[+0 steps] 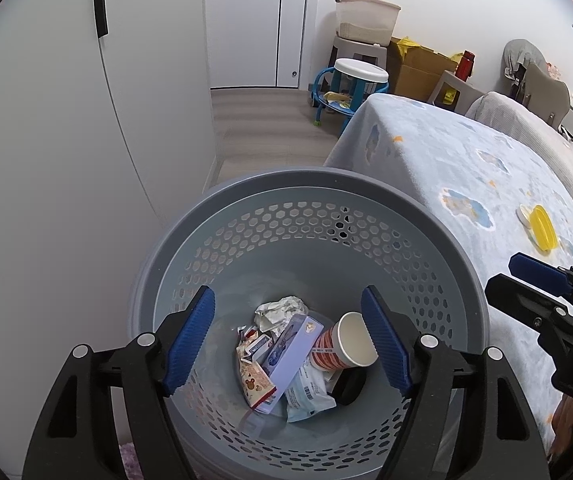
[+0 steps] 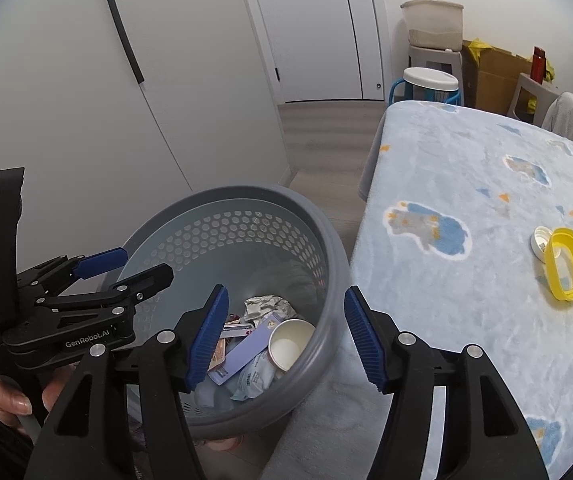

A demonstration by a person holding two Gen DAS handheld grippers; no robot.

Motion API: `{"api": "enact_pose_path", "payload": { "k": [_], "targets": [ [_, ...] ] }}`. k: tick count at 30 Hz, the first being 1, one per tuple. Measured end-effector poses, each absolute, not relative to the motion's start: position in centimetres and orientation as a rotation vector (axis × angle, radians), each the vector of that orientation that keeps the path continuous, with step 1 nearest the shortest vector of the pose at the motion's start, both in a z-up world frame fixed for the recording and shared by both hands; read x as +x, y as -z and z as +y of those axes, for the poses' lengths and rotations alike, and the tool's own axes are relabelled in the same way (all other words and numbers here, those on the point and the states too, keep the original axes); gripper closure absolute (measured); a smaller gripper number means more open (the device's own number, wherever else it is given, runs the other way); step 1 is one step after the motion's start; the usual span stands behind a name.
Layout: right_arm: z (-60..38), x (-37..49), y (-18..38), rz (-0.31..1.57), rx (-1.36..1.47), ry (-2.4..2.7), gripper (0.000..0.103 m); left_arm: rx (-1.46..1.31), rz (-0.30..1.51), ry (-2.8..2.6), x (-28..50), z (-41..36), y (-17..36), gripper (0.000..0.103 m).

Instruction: Collect trash

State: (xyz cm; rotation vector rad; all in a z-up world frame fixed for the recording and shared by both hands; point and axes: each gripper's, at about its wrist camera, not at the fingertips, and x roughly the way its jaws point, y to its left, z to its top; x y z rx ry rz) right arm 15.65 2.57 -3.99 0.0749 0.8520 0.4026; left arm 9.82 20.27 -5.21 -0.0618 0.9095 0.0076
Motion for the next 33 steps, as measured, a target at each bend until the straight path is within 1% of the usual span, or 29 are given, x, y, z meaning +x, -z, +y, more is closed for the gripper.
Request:
{"api": "enact_pose_path", "payload": {
  "k": [6,9,14,16,19,30,33],
  "targets": [
    [0.4,15.5,4.3,0.855,0.092,-0.351,0.041,-0.069,0.922,0.007,9.9,20.0,5.5,0.031],
    [-1.0,15.6,4.3,0.856,0.091,-0.317,0.036,-0.066,0.927,0.007,10.0,19.8,5.6,0.031],
    [-4.2,16.1,4.2,0.85,0.103,-0.246,0.033,-0.054,0.928,0.003,10.0,19.5,5.8,0.03],
    [-5.8,16.3,4.2,0.847,0.098,-0.21,0.026,-0.047,0.932,-0.002,10.1,19.4,6.0,0.03],
    [-8.0,16.6,4.2,0.844,0.097,-0.169,0.02,-0.043,0.938,-0.009,10.2,19.4,6.1,0.03],
    [-14.7,18.3,5.2,0.884,0.042,-0.071,0.007,-0.012,0.946,-0.034,10.4,18.7,6.4,0.03],
    [-15.9,19.2,5.8,0.903,0.037,-0.058,0.006,0.001,0.953,-0.047,10.6,18.3,6.6,0.03]
  ]
}}
